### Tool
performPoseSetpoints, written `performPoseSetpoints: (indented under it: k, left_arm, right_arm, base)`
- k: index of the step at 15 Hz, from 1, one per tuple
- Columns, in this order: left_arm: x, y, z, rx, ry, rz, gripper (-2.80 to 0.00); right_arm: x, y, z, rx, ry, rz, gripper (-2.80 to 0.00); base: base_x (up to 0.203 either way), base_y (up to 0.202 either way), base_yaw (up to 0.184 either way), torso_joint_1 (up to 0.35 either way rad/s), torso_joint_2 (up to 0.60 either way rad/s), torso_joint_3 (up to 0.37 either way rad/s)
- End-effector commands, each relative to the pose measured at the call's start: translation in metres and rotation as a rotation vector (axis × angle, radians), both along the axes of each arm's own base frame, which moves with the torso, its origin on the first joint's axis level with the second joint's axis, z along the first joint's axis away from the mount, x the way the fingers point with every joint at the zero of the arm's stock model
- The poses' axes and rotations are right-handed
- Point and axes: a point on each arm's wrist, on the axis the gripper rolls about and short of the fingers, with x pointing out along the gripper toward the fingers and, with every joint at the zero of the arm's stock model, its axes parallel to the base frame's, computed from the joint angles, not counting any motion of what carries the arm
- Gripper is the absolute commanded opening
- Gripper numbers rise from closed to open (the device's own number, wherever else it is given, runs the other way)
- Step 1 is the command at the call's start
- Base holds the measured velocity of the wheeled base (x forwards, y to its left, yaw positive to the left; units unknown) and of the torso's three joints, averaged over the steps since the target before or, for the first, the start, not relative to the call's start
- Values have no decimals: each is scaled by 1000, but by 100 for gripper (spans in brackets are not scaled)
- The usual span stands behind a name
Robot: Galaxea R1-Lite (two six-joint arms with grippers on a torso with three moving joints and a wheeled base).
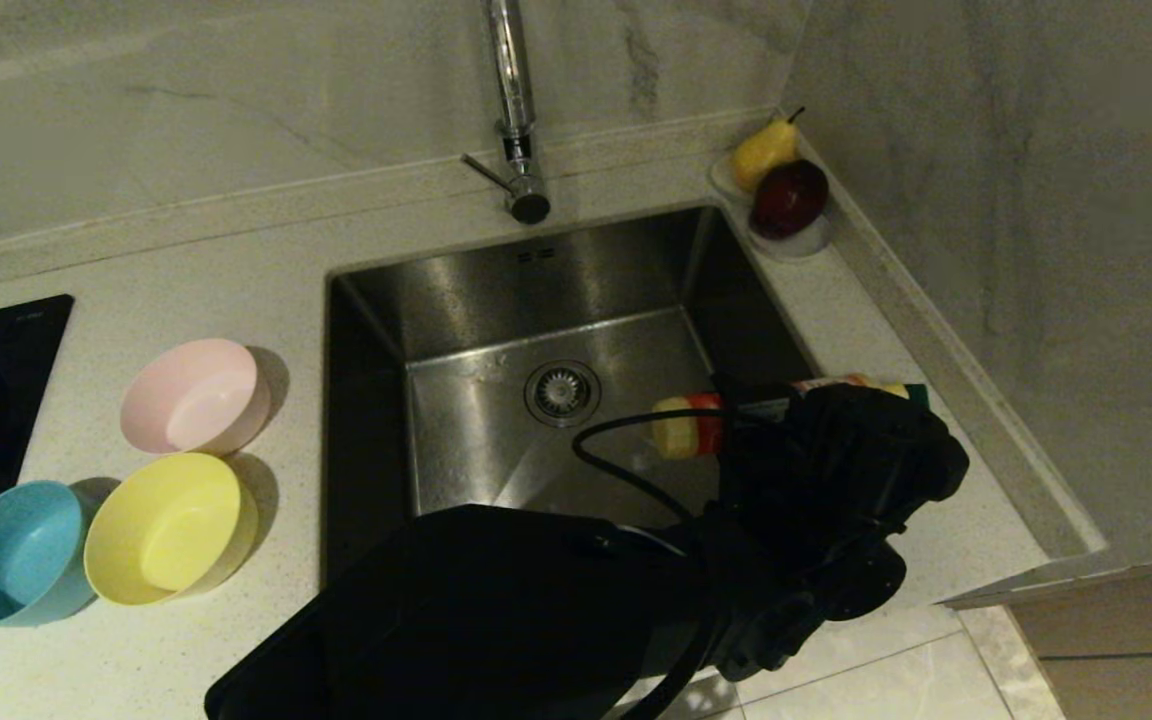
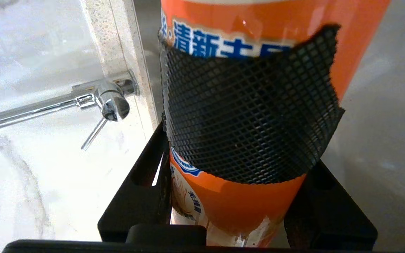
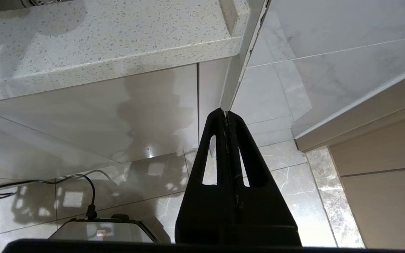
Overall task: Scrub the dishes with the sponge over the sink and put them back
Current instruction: Squeeze it onto the sponge, then place the dish soap on the table
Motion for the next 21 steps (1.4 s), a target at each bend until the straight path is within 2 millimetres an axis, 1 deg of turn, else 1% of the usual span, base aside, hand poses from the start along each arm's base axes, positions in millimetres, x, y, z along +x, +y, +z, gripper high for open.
performPoseSetpoints:
  k: [1, 3, 5, 7, 10, 12, 14, 18, 20, 21]
  left_arm:
    - [0, 0, 0, 1, -3, 8, -280]
    - [1, -1, 2, -34, -24, 7, -280]
    - [0, 1, 10, -71, -42, 8, -280]
    - [-3, 3, 25, -136, -74, 9, -280]
    - [-15, 7, 55, -253, -120, -26, -280]
    - [-23, 13, 78, -352, -147, -61, -280]
    - [-32, 23, 106, -425, -175, -88, -280]
    - [-54, 51, 170, -577, -246, -230, -280]
    - [-66, 66, 195, -661, -276, -282, -280]
    - [-70, 71, 205, -700, -286, -341, -280]
  right_arm:
    - [0, 0, 0, 0, 2, 0, -280]
    - [0, 0, 0, 0, 2, 0, -280]
    - [0, 0, 0, 1, 1, 0, -280]
    - [0, 0, 0, 1, 1, 0, -280]
    - [0, 0, 0, 1, 2, 0, -280]
    - [0, 0, 0, 0, 1, 0, -280]
    - [0, 0, 0, 0, 1, 0, -280]
    - [0, 0, 0, 1, 2, 0, -280]
    - [0, 0, 0, 1, 2, 0, -280]
    - [0, 0, 0, 1, 0, 0, -280]
  base:
    - [0, 0, 0, 0, 0, 0]
    - [0, 0, 0, 0, 0, 0]
    - [0, 0, 0, 0, 0, 0]
    - [0, 0, 0, 0, 0, 0]
    - [0, 0, 0, 0, 0, 0]
    - [0, 0, 0, 0, 0, 0]
    - [0, 0, 0, 0, 0, 0]
    - [0, 0, 0, 0, 0, 0]
    - [0, 0, 0, 0, 0, 0]
    - [0, 0, 0, 0, 0, 0]
